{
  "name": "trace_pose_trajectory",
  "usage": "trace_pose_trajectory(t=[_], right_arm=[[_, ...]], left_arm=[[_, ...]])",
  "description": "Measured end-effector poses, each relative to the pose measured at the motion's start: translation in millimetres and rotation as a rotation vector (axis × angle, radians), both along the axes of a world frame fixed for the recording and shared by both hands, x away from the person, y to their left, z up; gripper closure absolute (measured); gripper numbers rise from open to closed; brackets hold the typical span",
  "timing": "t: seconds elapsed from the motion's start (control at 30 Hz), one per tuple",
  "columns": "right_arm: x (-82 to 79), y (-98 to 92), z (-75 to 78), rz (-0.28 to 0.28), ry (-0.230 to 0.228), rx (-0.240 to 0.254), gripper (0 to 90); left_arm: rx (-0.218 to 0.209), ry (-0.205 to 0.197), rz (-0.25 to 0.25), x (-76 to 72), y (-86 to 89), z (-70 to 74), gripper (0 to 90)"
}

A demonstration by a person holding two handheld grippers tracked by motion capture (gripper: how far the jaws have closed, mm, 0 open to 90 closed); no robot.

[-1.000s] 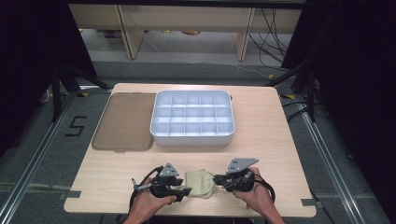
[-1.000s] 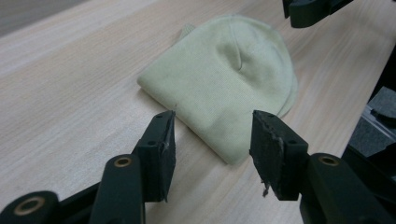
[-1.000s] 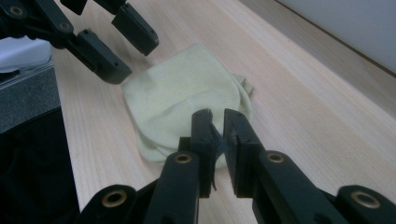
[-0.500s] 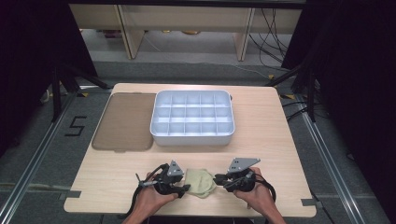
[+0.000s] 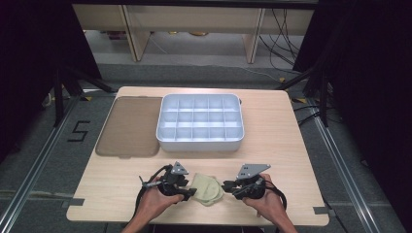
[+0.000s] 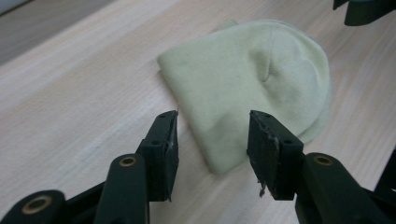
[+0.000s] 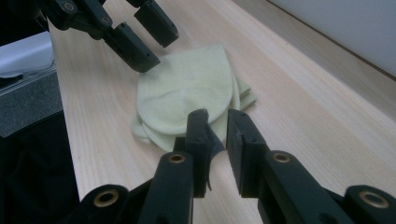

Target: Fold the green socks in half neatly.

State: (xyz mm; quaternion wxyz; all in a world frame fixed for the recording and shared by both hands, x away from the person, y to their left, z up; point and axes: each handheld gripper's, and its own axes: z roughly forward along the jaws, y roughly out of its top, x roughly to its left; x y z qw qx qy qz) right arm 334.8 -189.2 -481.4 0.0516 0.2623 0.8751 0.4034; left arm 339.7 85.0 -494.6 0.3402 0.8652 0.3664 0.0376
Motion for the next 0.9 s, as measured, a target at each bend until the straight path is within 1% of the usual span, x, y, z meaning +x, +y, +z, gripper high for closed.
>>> trace_pose_trajectory(t=[0.03,0.07,0.1,0.13,0.17,0.2,0.23,0.27,0.3,0.33,0.37,0.4,0.47,0.5,0.53,0.6,0.63,0.7,0.77,0.8,0.83,0.87,0.9], right_arm=[[0.6,-0.5,0.2,0.004,-0.015,0.001,79.2],[0.8,-0.7,0.4,0.005,-0.014,0.004,79.2],[0.8,-0.4,0.3,0.003,-0.014,0.011,79.0],[0.8,-0.6,0.4,0.006,-0.015,0.012,78.9],[0.9,-0.9,0.8,0.012,-0.018,0.009,78.9],[0.7,-1.0,1.2,0.010,-0.021,0.008,78.9],[0.8,-1.0,1.4,0.012,-0.025,0.010,78.8],[0.8,-0.5,1.0,0.009,-0.028,0.016,78.8],[-0.5,0.5,0.8,0.003,-0.014,0.020,78.7],[0.0,0.5,1.0,0.016,-0.014,0.014,78.6],[0.8,0.8,0.5,0.029,-0.021,0.019,78.6],[0.7,0.9,0.5,0.032,-0.022,0.019,78.6],[0.1,0.8,1.3,0.020,-0.019,0.009,78.6],[-2.2,2.4,0.9,0.009,-0.001,0.020,78.6],[-0.7,1.7,1.6,0.021,-0.026,0.013,78.6],[-0.8,3.2,1.3,0.029,-0.022,0.016,78.7],[-0.8,4.3,0.9,0.035,-0.019,0.015,78.7],[-1.8,7.1,0.0,0.033,-0.014,0.016,78.9],[-2.3,10.5,0.0,0.038,-0.021,0.036,79.7],[-2.5,11.9,0.6,0.040,-0.019,0.044,80.6],[-2.0,14.6,1.3,0.045,-0.031,0.060,81.7],[-1.8,17.1,2.2,0.056,-0.030,0.064,82.8],[-2.2,20.8,2.1,0.061,-0.031,0.076,83.5]], left_arm=[[0.021,0.006,-0.008,0.4,-0.6,-0.5,53.2],[0.012,0.011,0.012,0.0,-2.4,-2.7,54.0],[0.023,0.022,-0.007,0.9,-2.0,-3.1,54.6],[0.021,0.032,-0.012,2.2,-2.5,-4.2,55.5],[0.015,0.048,-0.035,3.7,-0.8,-4.8,57.5],[0.009,0.056,-0.037,4.4,-0.4,-5.6,58.4],[-0.028,0.046,0.008,3.0,-3.2,-7.5,60.6],[0.020,0.039,-0.044,6.3,1.3,-6.1,62.9],[-0.036,0.044,0.012,4.6,-2.3,-8.0,64.7],[-0.021,0.046,-0.007,5.8,-0.4,-7.3,67.0],[-0.043,0.048,0.009,5.4,-0.7,-8.0,68.9],[-0.040,0.037,0.006,5.8,-0.1,-8.0,72.0],[-0.048,0.037,0.011,5.2,0.1,-7.8,76.0],[-0.048,0.032,0.010,5.1,0.1,-7.4,78.4],[-0.040,0.037,-0.003,6.0,1.1,-6.5,79.9],[-0.061,0.044,0.008,5.4,1.2,-5.8,82.2],[-0.065,0.037,0.020,4.5,0.2,-5.2,82.7],[-0.057,0.020,0.002,4.2,0.2,-3.3,83.2],[-0.055,0.012,-0.014,4.7,1.7,0.1,83.5],[-0.065,0.009,-0.006,4.2,1.3,2.4,83.5],[-0.064,0.004,-0.005,3.9,1.7,4.2,83.5],[-0.059,-0.002,-0.008,3.2,1.2,5.6,83.5],[-0.047,-0.006,-0.025,2.9,1.0,6.7,83.5]])
